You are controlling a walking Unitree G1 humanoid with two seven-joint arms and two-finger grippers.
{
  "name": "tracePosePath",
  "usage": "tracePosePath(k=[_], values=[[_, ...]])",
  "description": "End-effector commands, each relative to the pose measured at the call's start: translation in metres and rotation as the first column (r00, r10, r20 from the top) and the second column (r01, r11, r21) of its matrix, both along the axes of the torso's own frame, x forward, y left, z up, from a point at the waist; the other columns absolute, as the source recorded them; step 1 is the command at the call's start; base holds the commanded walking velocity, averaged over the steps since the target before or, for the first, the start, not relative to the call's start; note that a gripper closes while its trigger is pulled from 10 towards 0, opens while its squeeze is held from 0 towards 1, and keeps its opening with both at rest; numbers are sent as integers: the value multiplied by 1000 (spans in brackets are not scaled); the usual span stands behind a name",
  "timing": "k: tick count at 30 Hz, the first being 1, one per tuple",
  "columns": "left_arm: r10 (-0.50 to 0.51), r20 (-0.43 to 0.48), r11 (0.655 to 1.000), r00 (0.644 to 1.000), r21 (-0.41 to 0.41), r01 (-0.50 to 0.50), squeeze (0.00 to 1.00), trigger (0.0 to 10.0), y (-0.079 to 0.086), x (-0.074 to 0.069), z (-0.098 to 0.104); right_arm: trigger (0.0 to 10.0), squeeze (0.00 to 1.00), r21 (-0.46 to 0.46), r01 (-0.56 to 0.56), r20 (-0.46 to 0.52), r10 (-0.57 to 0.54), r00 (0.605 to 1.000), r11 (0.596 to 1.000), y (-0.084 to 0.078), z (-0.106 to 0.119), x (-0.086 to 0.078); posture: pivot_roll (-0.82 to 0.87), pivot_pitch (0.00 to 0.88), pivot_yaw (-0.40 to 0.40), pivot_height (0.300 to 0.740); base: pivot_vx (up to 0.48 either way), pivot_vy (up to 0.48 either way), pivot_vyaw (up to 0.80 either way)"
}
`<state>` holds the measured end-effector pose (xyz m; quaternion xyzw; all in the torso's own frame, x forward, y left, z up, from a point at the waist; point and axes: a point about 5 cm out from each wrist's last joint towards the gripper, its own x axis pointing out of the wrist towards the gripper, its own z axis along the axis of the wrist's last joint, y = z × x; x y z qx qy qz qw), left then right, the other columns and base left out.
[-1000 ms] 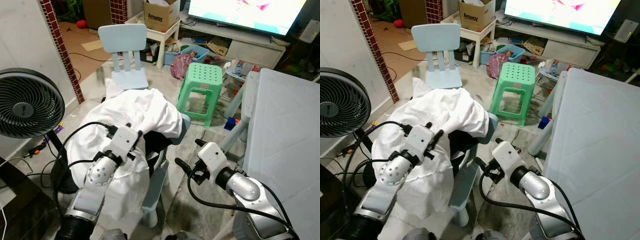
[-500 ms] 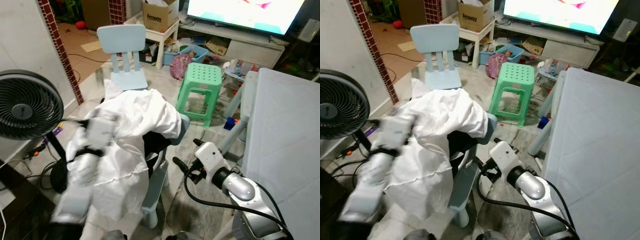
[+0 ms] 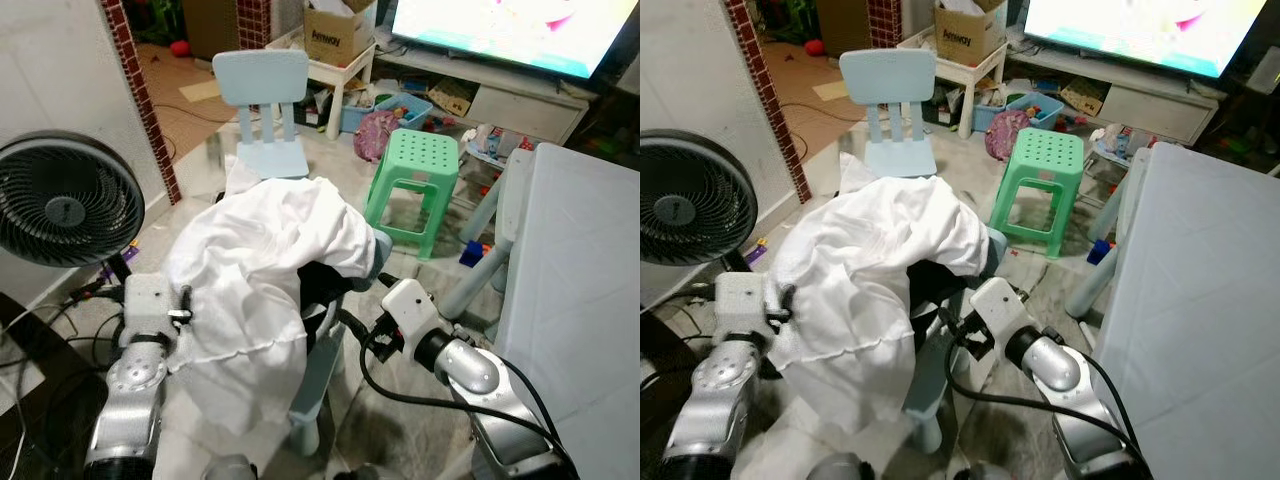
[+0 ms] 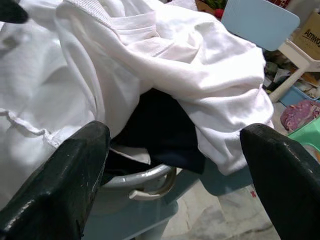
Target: Hang hanger
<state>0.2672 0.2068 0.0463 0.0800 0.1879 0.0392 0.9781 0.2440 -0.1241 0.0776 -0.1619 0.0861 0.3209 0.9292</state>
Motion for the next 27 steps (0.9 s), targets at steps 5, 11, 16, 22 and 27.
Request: tracePosePath(k=[5, 11, 16, 22, 27], values=[[-64, 5, 997, 998, -36, 64, 0, 10000, -12, 26, 5, 10000, 0, -27, 19, 7, -19, 1000, 999, -10, 1, -2, -7, 0, -50, 740, 0, 0, 0], [-188, 27, 981, 982, -44, 189, 0, 10000, -37, 49, 10, 10000, 0, -41, 23, 12, -23, 1000, 999, -13, 2, -5, -32, 0, -46, 740, 0, 0, 0], [-289, 7, 956, 957, -56, 289, 0, 10000, -63, 57, 9, 10000, 0, -45, 26, 16, -25, 1000, 999, -14, 3, -4, -42, 0, -47, 740, 0, 0, 0], [-391, 21, 919, 920, -40, 392, 0, 10000, -93, 66, 12, 10000, 0, -51, 23, 18, -22, 1000, 998, -14, 4, -4, -45, 0, -49, 740, 0, 0, 0], [-533, 44, 846, 845, 8, 533, 0, 10000, -125, 66, 18, 10000, 0, -53, 22, 25, -21, 999, 998, -14, 5, -3, -50, 0, -47, 740, 0, 0, 0]])
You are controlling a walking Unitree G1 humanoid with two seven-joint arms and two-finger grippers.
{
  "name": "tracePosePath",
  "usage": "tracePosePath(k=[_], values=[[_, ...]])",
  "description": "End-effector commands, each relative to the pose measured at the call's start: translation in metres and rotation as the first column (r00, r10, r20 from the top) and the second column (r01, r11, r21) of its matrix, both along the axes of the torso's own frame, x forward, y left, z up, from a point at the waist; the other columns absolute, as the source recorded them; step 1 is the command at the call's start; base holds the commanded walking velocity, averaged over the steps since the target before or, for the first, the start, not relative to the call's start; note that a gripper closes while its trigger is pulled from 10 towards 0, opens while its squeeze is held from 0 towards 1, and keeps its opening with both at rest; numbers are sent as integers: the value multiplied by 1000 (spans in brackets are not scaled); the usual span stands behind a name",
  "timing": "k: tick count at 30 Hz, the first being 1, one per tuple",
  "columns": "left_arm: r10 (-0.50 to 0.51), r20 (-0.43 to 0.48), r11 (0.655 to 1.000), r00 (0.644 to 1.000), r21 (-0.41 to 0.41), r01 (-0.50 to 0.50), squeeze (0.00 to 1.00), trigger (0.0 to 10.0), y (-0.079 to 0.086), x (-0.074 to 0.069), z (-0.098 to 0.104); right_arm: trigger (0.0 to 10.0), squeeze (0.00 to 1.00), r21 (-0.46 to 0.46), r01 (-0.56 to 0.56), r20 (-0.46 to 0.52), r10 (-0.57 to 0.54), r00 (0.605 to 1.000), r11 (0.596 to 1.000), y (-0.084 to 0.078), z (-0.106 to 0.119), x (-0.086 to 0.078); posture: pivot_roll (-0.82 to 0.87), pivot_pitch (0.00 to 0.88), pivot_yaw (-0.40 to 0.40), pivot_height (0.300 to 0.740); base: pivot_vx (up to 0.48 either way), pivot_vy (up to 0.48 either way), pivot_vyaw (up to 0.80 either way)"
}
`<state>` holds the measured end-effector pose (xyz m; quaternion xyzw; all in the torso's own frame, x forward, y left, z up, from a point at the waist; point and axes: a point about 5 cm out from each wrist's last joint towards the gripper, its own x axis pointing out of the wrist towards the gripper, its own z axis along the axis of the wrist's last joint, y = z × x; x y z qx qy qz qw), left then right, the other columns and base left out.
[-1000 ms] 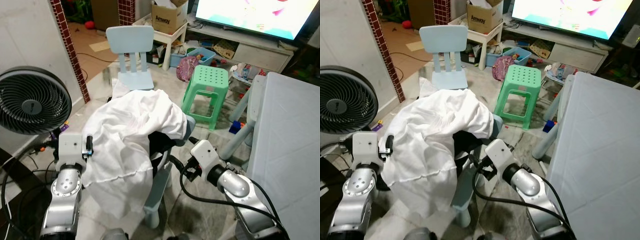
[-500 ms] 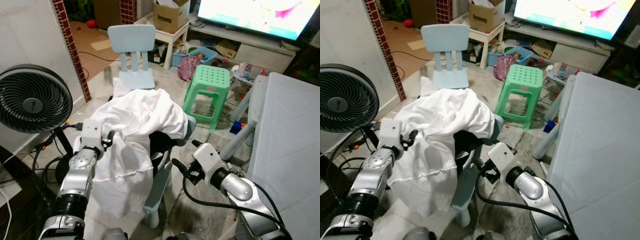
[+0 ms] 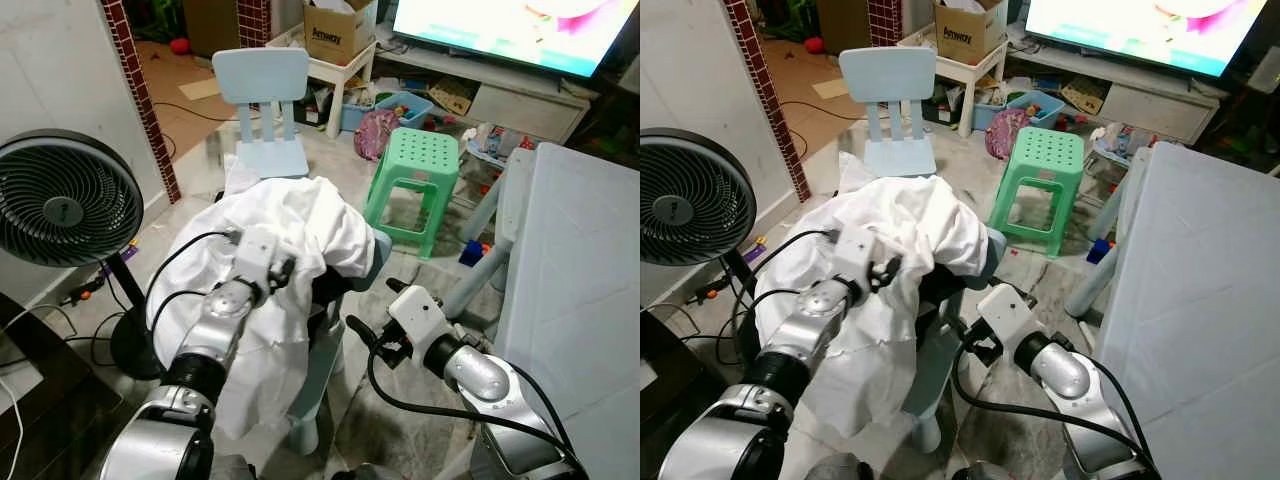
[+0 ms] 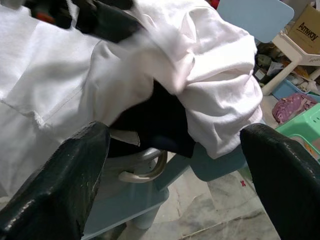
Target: Hang hanger
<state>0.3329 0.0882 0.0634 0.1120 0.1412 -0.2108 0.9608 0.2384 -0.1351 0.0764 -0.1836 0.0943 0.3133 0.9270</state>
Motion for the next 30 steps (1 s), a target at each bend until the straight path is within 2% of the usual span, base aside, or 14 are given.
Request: tracePosePath(k=[1, 5, 8, 9, 10, 11, 12, 13, 17, 19, 21, 22, 26, 30], values=[[-59, 9, 998, 998, 25, 59, 0, 10000, -8, -1, 1, 10000, 0, -6, 9, 24, -9, 1000, 1000, -3, 6, 2, -52, 0, -43, 740, 0, 0, 0], [-52, 9, 998, 999, 40, 51, 0, 10000, -4, -3, -2, 10000, 0, -3, 11, 23, -11, 1000, 1000, -2, 6, 1, -49, 0, -41, 740, 0, 0, 0], [-34, 16, 997, 999, 73, 33, 0, 10000, 6, -4, -4, 10000, 0, 1, 13, 19, -13, 1000, 1000, -3, 6, -1, -41, 0, -45, 740, 0, 0, 0], [-19, 25, 995, 1000, 98, 17, 0, 10000, 16, -5, -3, 10000, 0, 2, 13, 16, -13, 1000, 1000, -3, 5, -2, -38, 0, -45, 740, 0, 0, 0], [-19, 25, 995, 1000, 98, 17, 0, 10000, 16, -5, -3, 10000, 0, 2, 13, 16, -13, 1000, 1000, -3, 5, -2, -38, 0, -45, 740, 0, 0, 0], [6, 30, 994, 1000, 111, -9, 0, 10000, 24, -5, -3, 10000, 0, 2, 11, 14, -11, 1000, 1000, -2, 5, -2, -33, 0, -46, 740, 0, 0, 0], [76, 44, 991, 996, 108, -80, 0, 10000, 38, -5, 1, 10000, 0, 2, 10, 12, -10, 1000, 1000, -2, 4, -2, -28, 0, -47, 740, 0, 0, 0], [136, 62, 987, 989, 80, -141, 0, 10000, 47, -6, 6, 10000, 0, 1, 7, 12, -7, 1000, 1000, -1, 4, -2, -23, 0, -48, 740, 0, 0, 0], [221, 89, 974, 971, 28, -224, 0, 10000, 57, -13, 11, 10000, 0, 1, 1, 10, -1, 1000, 1000, -1, 4, -3, -14, 0, -51, 740, 0, 0, 0], [273, 69, 962, 960, 4, -274, 0, 10000, 64, -19, 7, 10000, 0, 2, -2, 8, 2, 1000, 1000, 0, 3, -4, -10, 0, -51, 740, 0, 0, 0], [291, 29, 957, 956, 5, -291, 0, 10000, 68, -22, -1, 10000, 0, 3, -3, 5, 3, 1000, 1000, 1, 3, -4, -8, 0, -57, 740, 0, 0, 0], [306, -29, 952, 952, -12, -306, 0, 10000, 70, -22, -9, 10000, 0, 4, -7, 3, 7, 1000, 1000, 2, 2, -4, -8, 0, -57, 740, 0, 0, 0], [293, -58, 955, 954, -27, -295, 0, 10000, 69, -17, -9, 10000, 0, 2, -10, 2, 10, 1000, 1000, 1, 3, -6, -18, 0, -57, 740, 0, 0, 0], [284, -75, 956, 956, -48, -288, 0, 10000, 63, -8, -3, 10000, 0, -19, 0, -8, 0, 1000, 1000, -7, 3, -13, -48, 0, -55, 740, 0, 0, 0]])
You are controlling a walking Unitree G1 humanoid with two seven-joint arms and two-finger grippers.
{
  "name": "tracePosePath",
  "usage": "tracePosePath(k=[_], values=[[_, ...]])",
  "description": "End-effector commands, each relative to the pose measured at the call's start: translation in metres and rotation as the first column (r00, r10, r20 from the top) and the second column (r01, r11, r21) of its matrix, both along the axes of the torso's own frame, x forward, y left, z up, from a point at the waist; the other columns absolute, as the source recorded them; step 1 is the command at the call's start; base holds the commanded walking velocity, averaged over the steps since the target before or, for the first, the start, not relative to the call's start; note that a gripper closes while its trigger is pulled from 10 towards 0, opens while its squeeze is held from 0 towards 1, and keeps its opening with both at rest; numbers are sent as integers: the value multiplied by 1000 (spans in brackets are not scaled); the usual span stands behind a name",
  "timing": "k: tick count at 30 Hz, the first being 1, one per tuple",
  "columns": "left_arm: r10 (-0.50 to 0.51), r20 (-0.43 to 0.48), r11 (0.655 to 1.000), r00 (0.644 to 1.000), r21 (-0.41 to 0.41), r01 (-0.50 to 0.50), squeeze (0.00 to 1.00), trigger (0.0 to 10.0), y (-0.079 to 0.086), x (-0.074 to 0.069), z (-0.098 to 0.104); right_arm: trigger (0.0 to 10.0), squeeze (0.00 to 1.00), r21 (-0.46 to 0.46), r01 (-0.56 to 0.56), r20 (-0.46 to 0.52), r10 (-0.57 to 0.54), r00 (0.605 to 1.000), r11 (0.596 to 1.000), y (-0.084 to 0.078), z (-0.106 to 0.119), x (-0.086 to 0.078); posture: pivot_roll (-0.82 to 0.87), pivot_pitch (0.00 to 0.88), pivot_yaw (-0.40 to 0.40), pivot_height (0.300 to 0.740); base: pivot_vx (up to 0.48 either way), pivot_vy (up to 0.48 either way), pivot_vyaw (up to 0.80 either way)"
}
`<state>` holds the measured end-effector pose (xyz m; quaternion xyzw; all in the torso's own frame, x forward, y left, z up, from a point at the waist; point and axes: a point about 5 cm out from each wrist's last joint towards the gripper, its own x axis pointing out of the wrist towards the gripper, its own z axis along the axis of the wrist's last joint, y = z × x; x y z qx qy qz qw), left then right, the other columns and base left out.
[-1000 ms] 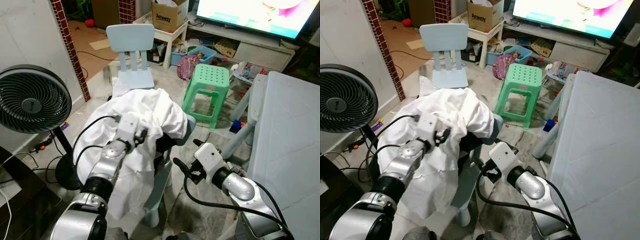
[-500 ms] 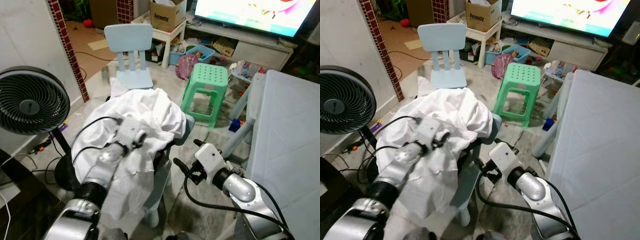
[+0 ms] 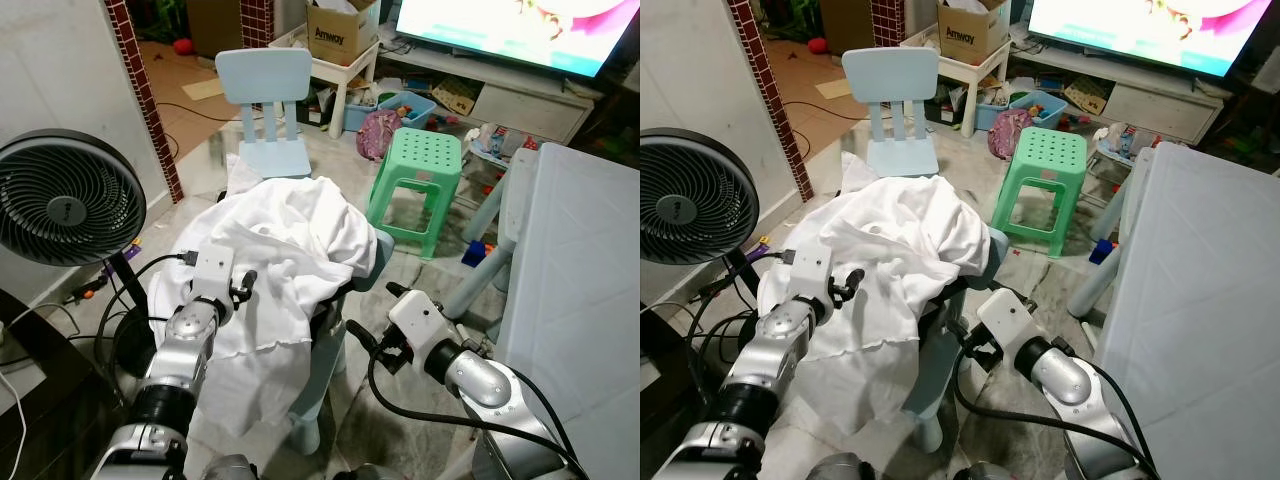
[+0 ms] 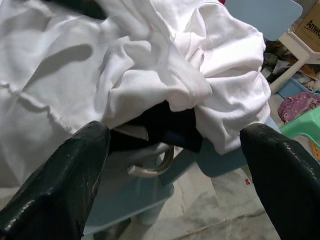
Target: Hang hanger
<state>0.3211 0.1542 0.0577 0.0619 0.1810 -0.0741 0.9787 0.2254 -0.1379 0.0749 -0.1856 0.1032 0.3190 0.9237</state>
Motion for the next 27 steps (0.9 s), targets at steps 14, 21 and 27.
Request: tracePosePath(k=[14, 21, 27], values=[[-30, -27, 995, 999, -100, 28, 0, 10000, -24, 15, 6, 10000, 0, -38, 26, -13, -27, 1000, 999, -16, 8, -21, -112, 36, -52, 740, 0, 0, 0], [-22, -53, 992, 998, -123, 15, 0, 10000, -24, 21, 5, 10000, 0, -48, 20, -45, -22, 999, 999, -20, 9, -32, -146, 69, -61, 740, 0, 0, 0], [-20, -73, 991, 997, -135, 10, 0, 10000, -24, 24, 2, 10000, 0, -64, 23, -86, -29, 996, 998, -29, 11, -47, -180, 92, -66, 740, 0, 0, 0]])
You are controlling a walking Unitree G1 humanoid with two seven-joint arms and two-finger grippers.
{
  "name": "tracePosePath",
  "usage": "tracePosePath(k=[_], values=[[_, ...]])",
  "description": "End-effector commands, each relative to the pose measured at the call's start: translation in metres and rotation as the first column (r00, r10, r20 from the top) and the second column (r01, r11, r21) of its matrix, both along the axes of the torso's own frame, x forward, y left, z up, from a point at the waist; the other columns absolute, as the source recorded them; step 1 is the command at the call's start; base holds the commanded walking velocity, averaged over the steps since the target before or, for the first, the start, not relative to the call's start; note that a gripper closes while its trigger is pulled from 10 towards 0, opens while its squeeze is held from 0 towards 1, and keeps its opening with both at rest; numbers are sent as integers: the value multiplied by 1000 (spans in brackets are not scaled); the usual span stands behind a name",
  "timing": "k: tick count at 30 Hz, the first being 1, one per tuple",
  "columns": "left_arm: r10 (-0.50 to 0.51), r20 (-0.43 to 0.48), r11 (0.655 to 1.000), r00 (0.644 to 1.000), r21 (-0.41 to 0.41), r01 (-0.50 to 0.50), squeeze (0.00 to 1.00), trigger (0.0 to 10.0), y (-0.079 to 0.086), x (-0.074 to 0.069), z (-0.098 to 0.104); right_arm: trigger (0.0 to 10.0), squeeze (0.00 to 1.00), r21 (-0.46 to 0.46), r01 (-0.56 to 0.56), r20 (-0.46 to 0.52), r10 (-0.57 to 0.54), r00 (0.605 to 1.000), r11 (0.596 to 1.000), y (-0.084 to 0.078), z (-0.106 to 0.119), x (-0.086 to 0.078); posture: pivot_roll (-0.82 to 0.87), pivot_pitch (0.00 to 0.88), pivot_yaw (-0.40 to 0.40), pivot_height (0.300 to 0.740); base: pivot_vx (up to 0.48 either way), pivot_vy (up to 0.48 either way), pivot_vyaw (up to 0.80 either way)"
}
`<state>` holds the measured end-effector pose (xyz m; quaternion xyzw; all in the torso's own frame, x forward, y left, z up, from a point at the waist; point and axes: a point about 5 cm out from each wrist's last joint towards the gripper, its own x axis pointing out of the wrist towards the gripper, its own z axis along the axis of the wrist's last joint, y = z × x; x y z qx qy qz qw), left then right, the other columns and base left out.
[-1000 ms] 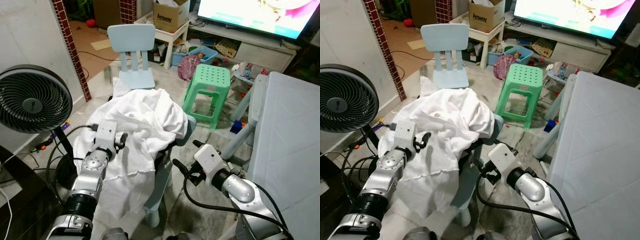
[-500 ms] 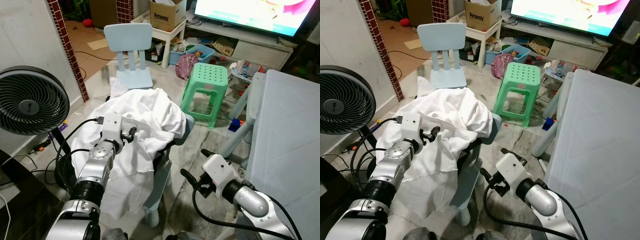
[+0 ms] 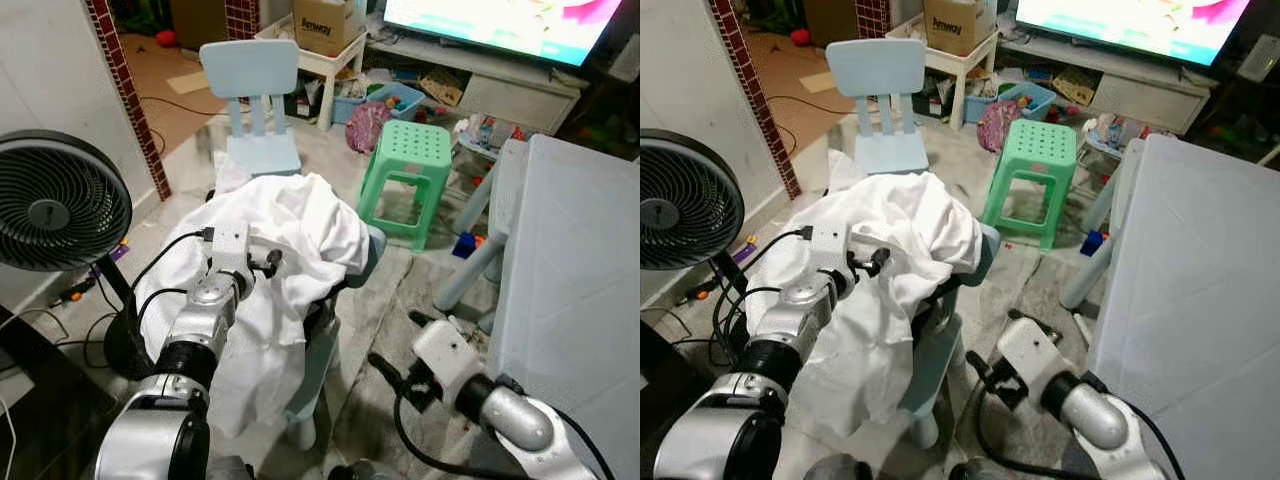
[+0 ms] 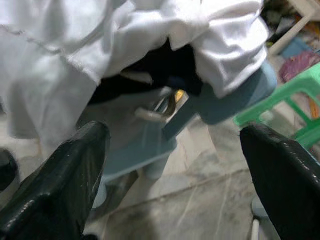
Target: Hang hanger
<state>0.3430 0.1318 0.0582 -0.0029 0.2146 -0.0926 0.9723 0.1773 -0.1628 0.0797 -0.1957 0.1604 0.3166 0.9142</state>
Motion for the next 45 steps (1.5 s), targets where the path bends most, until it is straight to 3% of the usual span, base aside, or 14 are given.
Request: tracePosePath(k=[1, 13, 14, 16, 28, 45], values=[[-6, -1, 1000, 1000, -10, 6, 0, 10000, -1, 2, 1, 10000, 0, -8, 10, 1, -10, 1000, 1000, -7, 7, -2, -184, 95, -67, 740, 0, 0, 0], [-36, -20, 999, 999, -18, 36, 0, 10000, -8, 5, -2, 10000, 0, -14, 21, -77, -22, 997, 1000, -18, 14, -31, -246, 141, -65, 740, 0, 0, 0], [-38, -20, 999, 999, -9, 37, 0, 8196, -7, 5, -2, 10000, 0, -15, 22, -80, -23, 997, 1000, -18, 15, -33, -255, 144, -62, 740, 0, 0, 0], [-32, -20, 999, 999, 0, 32, 0, 39, -4, 5, -2, 10000, 0, -14, 23, -84, -24, 996, 1000, -18, 16, -35, -262, 147, -60, 740, 0, 0, 0], [-85, 6, 993, 996, 82, 84, 0, 0, 2, 5, -3, 10000, 0, -14, 13, -98, -14, 995, 1000, -15, 17, -35, -260, 149, -67, 740, 0, 0, 0], [-106, 25, 994, 994, 38, 105, 0, 0, -5, 5, -2, 10000, 0, -23, 11, -99, -13, 995, 1000, -16, 18, -32, -268, 140, -68, 740, 0, 0, 0]])
